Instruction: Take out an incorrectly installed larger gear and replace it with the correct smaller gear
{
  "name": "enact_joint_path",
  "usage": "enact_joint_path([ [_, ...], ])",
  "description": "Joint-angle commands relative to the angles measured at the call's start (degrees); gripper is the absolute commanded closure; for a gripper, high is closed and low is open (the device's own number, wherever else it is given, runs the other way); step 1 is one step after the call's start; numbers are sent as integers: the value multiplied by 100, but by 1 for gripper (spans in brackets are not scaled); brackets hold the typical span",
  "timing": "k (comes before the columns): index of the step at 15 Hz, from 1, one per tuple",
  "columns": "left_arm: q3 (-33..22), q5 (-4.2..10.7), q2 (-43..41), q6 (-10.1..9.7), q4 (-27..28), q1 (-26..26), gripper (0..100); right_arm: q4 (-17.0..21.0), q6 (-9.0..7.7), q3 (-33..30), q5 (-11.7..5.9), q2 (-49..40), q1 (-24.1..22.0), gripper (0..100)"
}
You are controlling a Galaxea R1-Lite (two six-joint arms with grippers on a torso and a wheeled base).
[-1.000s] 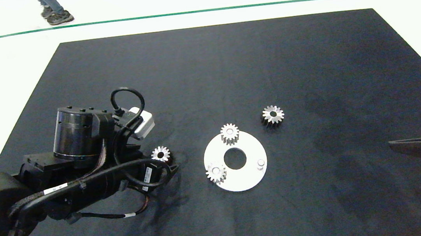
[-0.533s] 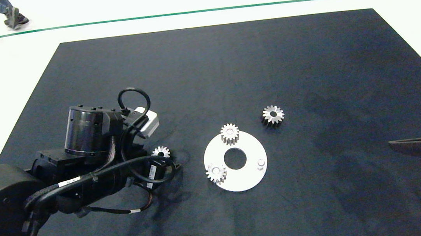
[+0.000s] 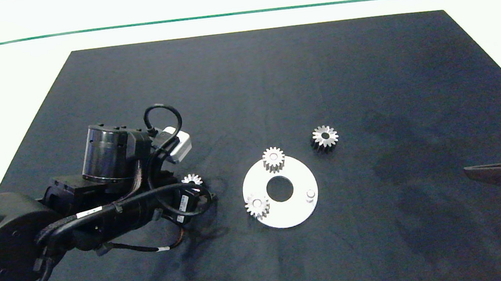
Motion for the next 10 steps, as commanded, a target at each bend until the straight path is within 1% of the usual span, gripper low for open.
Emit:
enact_joint_path([
  [1, -23, 6, 56, 6, -9, 27, 11, 18, -3, -2, -7, 20, 9, 0],
  [5, -41, 6, 100, -3, 0, 10, 20, 18, -3, -2, -7, 20, 9, 0],
  [10, -76, 6, 109, -3, 0, 10, 29, 18, -3, 6, -7, 20, 9, 0],
])
